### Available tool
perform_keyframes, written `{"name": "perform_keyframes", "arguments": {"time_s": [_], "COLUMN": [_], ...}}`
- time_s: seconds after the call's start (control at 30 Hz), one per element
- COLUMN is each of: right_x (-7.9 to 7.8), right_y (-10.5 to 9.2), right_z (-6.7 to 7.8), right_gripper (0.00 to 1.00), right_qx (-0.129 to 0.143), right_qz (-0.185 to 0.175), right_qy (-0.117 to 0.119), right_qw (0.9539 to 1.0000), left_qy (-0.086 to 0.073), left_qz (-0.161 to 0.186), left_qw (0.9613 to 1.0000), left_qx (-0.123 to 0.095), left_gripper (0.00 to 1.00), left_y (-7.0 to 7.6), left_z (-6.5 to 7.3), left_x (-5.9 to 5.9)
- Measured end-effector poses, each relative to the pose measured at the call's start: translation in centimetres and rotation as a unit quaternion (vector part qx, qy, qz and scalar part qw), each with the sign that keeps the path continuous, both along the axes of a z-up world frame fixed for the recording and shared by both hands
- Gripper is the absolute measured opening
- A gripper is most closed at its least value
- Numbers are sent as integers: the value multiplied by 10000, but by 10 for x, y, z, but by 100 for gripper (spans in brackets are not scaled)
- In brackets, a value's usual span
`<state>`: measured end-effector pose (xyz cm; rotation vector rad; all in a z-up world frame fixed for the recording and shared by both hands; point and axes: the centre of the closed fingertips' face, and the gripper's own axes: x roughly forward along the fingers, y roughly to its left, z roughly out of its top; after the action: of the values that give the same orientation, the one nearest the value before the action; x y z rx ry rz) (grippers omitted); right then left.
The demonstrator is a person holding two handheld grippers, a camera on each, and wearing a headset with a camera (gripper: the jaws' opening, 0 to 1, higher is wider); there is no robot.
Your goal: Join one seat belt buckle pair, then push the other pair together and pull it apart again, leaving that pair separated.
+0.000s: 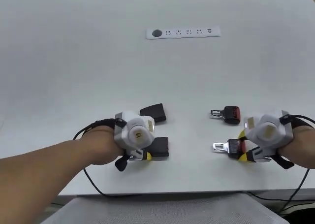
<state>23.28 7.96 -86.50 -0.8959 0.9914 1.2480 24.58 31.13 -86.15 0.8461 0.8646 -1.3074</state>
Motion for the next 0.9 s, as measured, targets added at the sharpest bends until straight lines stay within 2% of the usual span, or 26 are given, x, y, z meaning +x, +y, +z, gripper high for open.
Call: {"name": "perform_keyframes", "arguments": {"time_s": [0.2,0.27,0.33,0.43,0.57,0.9], "right_x": [1,3,3,5,7,7], "right_y": [0,2,5,13,30,78], "right_z": [0,0,0,0,0,0], "right_gripper": [35,35,35,35,35,35], "right_qx": [-30,5,0,43,158,423], "right_qz": [54,-50,8,-18,-62,132], "right_qy": [42,60,29,22,46,-20], "right_qw": [10000,10000,10000,10000,9998,9990], "left_qy": [65,51,20,54,61,115], "left_qz": [59,44,12,70,74,58], "left_qw": [10000,10000,10000,9999,9999,9999], "left_qx": [47,51,-10,-56,-41,49], "left_gripper": [33,33,33,33,33,33], "left_y": [0,0,1,0,0,0], "left_z": [-1,-1,0,-1,-1,-1], "left_x": [-1,-2,-2,-2,-2,-2]}}
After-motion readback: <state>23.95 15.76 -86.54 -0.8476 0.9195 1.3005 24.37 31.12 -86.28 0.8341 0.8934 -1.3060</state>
